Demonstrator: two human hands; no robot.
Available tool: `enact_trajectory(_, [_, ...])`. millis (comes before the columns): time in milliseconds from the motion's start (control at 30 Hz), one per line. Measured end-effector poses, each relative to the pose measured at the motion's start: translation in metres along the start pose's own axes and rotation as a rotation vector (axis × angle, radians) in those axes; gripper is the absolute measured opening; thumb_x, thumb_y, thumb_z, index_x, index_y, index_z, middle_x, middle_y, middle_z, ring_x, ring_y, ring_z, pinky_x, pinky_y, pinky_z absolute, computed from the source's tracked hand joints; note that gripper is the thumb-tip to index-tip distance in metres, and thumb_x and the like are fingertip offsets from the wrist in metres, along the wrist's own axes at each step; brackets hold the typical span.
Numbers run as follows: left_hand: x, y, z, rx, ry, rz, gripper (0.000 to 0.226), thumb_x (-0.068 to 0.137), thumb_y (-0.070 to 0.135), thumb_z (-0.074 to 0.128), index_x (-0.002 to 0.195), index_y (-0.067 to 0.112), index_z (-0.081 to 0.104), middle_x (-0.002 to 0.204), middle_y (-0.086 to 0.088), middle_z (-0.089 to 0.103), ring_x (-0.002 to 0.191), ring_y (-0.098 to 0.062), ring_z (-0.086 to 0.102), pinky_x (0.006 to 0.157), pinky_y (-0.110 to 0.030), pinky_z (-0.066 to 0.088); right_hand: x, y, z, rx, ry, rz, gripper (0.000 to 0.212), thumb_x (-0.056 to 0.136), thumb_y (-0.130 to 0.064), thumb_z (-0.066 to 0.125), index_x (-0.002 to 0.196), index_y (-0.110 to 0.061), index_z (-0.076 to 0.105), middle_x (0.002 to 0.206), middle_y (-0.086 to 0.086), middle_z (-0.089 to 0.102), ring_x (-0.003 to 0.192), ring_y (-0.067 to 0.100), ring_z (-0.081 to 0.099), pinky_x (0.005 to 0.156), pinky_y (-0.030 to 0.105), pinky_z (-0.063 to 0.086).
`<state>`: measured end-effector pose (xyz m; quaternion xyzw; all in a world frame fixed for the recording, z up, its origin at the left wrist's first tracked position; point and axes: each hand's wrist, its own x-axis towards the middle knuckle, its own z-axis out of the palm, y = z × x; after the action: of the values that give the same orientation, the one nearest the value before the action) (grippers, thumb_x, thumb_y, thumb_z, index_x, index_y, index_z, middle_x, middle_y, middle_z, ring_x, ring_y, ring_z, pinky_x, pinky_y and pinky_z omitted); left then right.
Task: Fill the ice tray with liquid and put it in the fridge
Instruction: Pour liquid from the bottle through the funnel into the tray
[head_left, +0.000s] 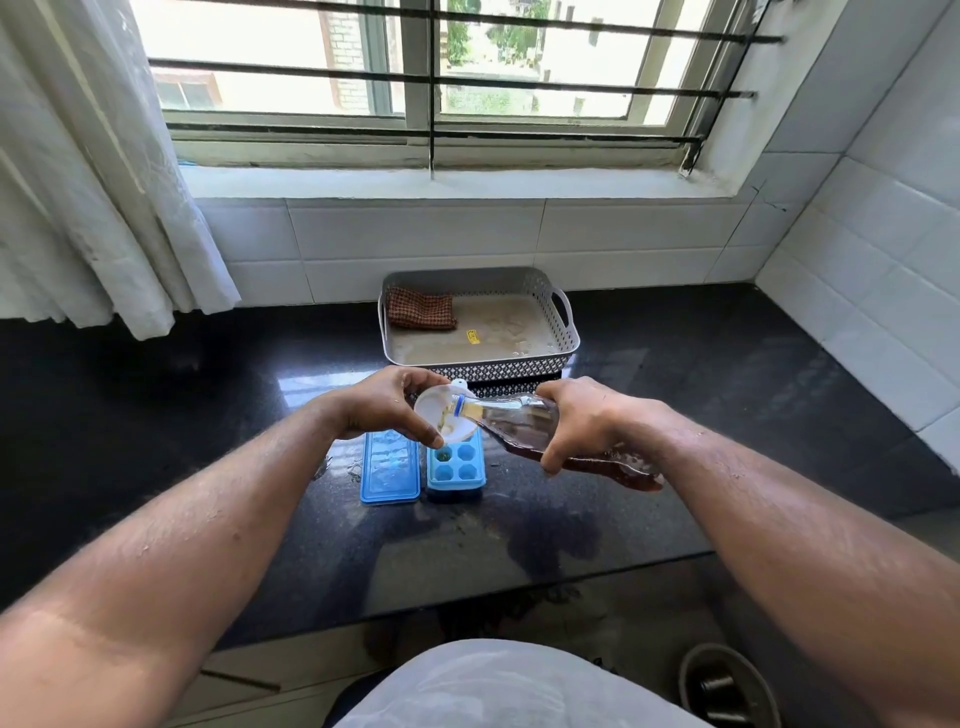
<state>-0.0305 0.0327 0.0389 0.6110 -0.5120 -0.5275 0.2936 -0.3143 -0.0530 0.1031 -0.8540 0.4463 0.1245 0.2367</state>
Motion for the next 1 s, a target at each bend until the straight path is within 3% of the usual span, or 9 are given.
enact_trajectory(567, [0.0021,0.0024,0.0001,0.018,-0.006,0.015,0.078,0.062,-0.006,0.094,0.13,0.018,0.065,0.117,-0.01,0.073,0.092,-0.015,0.075,0.078,-0.029,0.062,0.0035,-0.001,-0.0033,-0.008,-0.001,0.011,0.07,0.048,-0.041,0.097,0.106,-0.032,0.059,0.097,-0.011,0.062,0.084,0.008,0.06,0.065,0.029,0.048])
enact_trajectory(767, [0.0018,0.0029,0.0002,0.028,-0.019,0.028,0.075,0.063,-0.005,0.093,0.128,0.02,0.065,0.116,-0.008,0.073,0.094,-0.015,0.076,0.079,-0.029,0.062,0.0023,0.0001,-0.0021,0.005,-0.002,0.009,0.064,0.049,-0.039,0.097,0.099,-0.032,0.059,0.095,-0.009,0.064,0.083,0.01,0.062,0.063,0.028,0.049])
enact_trajectory(1000, [0.0007,0.0,0.002,0.021,-0.022,0.015,0.078,0.059,-0.001,0.096,0.127,0.021,0.067,0.111,-0.001,0.076,0.096,-0.015,0.076,0.079,-0.031,0.062,-0.0006,0.0027,0.0016,0.043,-0.006,0.001,0.07,0.048,-0.041,0.096,0.106,-0.031,0.057,0.098,-0.01,0.063,0.086,0.009,0.062,0.063,0.027,0.049])
